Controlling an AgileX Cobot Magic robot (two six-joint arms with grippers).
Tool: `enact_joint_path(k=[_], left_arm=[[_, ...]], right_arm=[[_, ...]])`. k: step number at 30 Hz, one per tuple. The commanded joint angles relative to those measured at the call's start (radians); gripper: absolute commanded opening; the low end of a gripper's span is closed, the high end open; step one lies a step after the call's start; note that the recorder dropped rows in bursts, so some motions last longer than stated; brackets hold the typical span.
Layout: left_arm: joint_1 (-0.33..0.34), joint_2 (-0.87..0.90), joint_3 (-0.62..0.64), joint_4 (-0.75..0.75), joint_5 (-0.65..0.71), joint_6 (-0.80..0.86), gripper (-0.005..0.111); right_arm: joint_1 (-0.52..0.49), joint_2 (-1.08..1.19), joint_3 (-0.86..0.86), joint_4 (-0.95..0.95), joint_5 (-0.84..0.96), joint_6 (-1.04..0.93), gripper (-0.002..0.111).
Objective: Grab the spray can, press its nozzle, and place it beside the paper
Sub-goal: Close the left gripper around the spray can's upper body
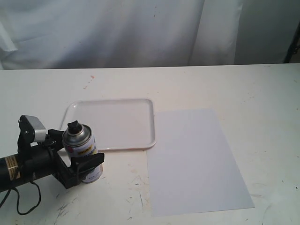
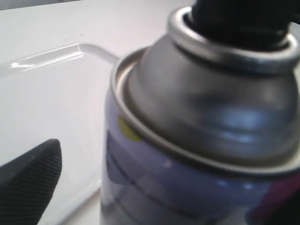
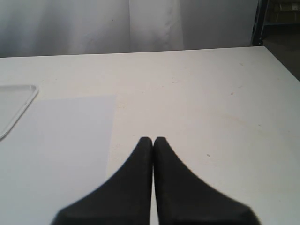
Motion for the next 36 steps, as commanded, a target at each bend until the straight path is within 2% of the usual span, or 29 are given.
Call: enact_joint_path(k=[1, 24, 27, 28, 32, 36], left_arm=[[0.000, 0.000, -0.006, -0.017, -0.016, -0.013, 0.094], [-0.013, 0.000, -0.015, 0.014, -0.016, -0.017, 0.094], [-0.034, 0.000, -0.015, 0.034, -0.016, -0.023, 0.094], [-0.053, 0.000, -0.015, 0.030, -0.016, -0.011, 0.094], [-0.057, 0.000, -0.015, -0.068, -0.016, 0.019, 0.094], [-0.057, 0.000, -0.065, -0.034, -0.016, -0.002, 0.094]], right_arm=[[-0.008, -0.005, 0.004, 0.002, -0.002, -0.002, 0.000], [-0.008, -0.005, 0.004, 0.002, -0.002, -0.002, 0.000], [-0.008, -0.005, 0.004, 0.002, -0.002, -0.002, 0.000], [-0.008, -0.005, 0.004, 0.002, -0.002, -0.002, 0.000], [-0.008, -0.005, 0.004, 0.002, -0.002, -0.002, 0.000], [-0.008, -0.005, 0.004, 0.002, -0.002, -0.002, 0.000]])
